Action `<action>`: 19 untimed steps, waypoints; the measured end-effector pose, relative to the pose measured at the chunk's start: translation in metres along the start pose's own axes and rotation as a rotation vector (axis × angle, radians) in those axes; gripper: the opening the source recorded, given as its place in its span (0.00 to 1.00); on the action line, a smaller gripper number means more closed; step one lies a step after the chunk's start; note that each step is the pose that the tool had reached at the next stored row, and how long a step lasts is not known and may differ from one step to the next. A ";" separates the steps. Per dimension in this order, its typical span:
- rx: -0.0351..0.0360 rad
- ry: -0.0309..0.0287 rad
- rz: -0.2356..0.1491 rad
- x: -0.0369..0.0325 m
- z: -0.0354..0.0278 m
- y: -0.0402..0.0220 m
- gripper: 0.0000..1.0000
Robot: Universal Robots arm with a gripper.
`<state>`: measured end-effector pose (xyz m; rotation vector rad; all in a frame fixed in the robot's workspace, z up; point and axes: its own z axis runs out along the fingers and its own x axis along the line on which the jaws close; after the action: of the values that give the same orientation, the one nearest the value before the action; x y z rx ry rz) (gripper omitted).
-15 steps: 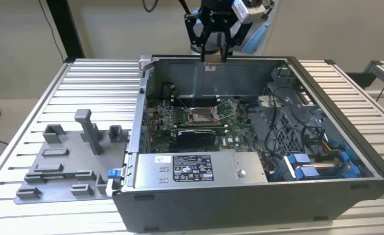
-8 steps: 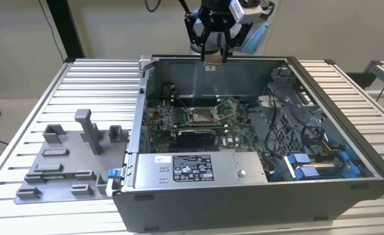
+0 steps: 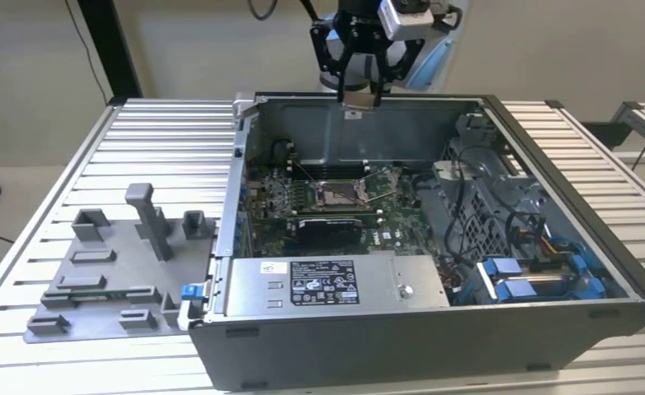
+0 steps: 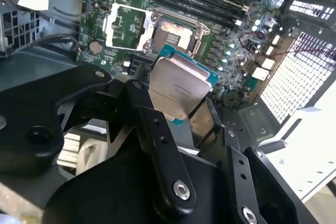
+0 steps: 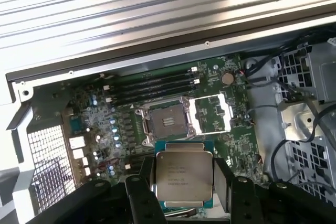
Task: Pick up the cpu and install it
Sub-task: 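Place the cpu into insertion slot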
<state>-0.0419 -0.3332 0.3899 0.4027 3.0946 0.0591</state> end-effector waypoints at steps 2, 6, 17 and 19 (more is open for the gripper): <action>0.0005 -0.0013 0.032 0.0000 0.0001 0.0000 0.00; 0.0017 -0.0046 0.114 0.0000 0.0003 0.0000 0.00; 0.0046 -0.0120 0.300 0.0000 0.0011 0.0000 0.00; 0.0050 -0.0134 0.332 0.0000 0.0012 -0.0001 0.00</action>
<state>-0.0419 -0.3332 0.3887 0.9075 2.9797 0.0529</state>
